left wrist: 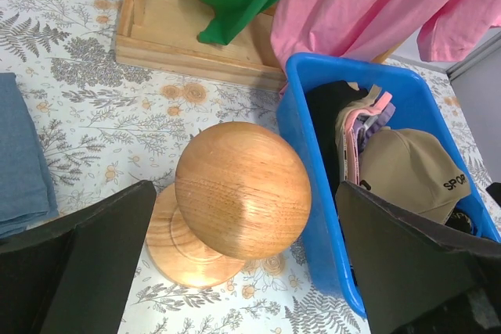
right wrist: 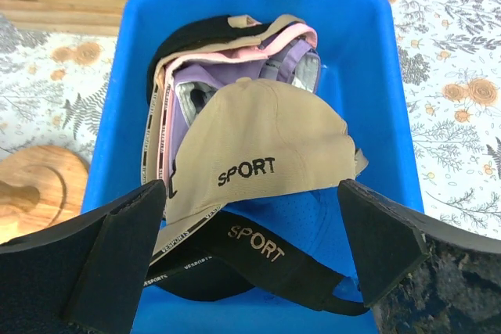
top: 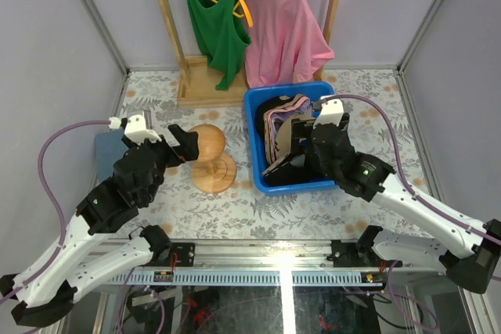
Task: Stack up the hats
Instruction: Pick up the hat from the bin.
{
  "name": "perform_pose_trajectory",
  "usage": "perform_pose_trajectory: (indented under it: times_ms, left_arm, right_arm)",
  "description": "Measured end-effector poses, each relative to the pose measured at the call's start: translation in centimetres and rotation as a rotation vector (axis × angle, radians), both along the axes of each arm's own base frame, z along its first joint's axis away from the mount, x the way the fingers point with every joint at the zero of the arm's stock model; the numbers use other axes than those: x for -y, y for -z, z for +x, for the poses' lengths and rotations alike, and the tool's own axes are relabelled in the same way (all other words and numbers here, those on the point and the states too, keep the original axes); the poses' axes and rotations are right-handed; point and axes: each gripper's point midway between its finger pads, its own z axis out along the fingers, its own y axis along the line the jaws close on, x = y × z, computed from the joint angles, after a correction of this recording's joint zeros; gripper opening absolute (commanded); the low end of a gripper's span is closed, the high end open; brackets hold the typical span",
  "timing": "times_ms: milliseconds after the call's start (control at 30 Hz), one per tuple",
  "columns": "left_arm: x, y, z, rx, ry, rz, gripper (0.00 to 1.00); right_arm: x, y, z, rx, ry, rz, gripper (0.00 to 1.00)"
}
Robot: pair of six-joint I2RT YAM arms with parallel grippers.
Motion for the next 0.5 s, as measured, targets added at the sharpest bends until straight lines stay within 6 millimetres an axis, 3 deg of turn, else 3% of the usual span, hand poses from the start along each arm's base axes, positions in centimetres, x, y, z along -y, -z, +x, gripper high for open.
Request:
perform_pose_trajectory:
  times_ms: [300,500]
  left_arm:
    - [0.4,-0.1,-0.4,-0.012,0.022,-0.042,0.99]
    - [0.7,0.4,-0.5,-0.029,0.026,-0.06,1.0]
  right_arm:
    - [0.4,-3.0,-0.9,0.085,-0.044,0.07,0.99]
    - [-0.3,-3.3,-1.0,0.093,-0.092,0.064,1.0]
